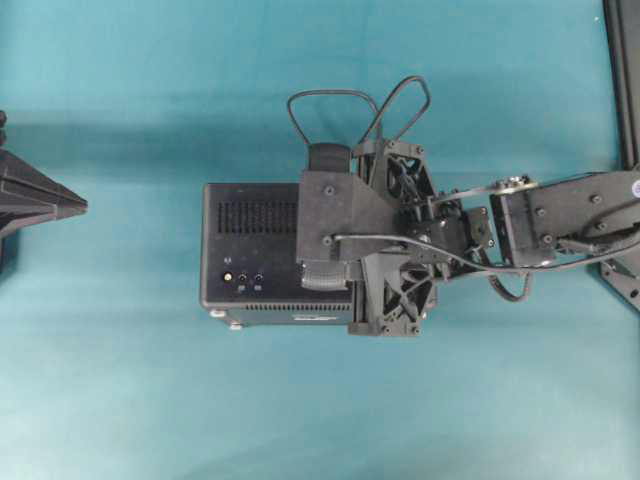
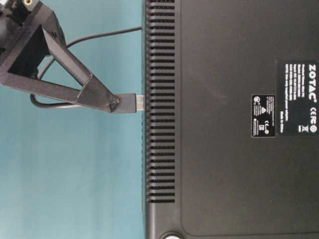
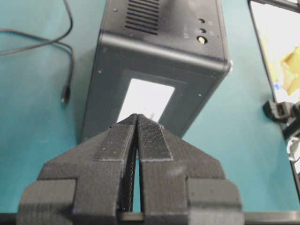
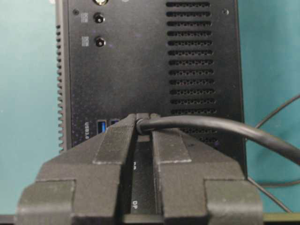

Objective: Insert the USB into the PC box with both arms.

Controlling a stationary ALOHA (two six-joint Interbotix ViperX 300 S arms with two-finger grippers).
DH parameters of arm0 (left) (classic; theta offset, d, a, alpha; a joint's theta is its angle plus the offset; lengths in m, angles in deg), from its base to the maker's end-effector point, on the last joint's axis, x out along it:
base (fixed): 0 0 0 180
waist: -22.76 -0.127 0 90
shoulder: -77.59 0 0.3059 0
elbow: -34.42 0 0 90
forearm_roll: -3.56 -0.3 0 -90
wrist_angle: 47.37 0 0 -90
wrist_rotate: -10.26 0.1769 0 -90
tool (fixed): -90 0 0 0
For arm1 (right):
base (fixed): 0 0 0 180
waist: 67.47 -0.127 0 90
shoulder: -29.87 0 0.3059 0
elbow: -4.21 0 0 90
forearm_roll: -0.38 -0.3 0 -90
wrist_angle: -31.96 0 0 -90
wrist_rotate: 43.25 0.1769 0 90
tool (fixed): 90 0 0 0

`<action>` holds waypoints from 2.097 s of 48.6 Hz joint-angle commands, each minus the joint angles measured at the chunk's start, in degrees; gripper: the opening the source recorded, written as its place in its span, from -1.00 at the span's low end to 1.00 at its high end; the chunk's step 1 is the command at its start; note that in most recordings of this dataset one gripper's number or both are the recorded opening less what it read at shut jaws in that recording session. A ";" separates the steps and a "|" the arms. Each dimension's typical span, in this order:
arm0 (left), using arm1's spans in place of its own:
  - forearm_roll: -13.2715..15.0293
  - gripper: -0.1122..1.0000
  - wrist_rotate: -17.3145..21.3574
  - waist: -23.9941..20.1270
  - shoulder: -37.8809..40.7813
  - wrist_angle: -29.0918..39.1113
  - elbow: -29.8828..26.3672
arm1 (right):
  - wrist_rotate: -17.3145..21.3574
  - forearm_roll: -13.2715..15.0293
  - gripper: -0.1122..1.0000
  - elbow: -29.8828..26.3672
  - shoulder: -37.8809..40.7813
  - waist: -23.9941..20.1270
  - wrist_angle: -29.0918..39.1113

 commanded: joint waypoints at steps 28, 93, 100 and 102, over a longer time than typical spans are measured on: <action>-0.09 -0.79 -0.09 0.00 -0.44 -0.44 -0.62 | -0.09 -3.87 -0.64 -4.31 0.00 0.79 8.17; -0.09 -0.79 -0.09 0.00 -1.23 -0.53 0.18 | -0.26 -8.35 -0.64 -14.85 7.47 0.79 16.70; -0.09 -0.79 -0.09 0.00 -1.23 -0.53 0.00 | -0.26 -9.14 -0.64 -15.47 7.47 0.26 16.44; -0.09 -0.79 -0.09 0.00 -1.23 -0.53 0.00 | -0.26 -9.14 -0.64 -15.73 7.56 0.26 16.61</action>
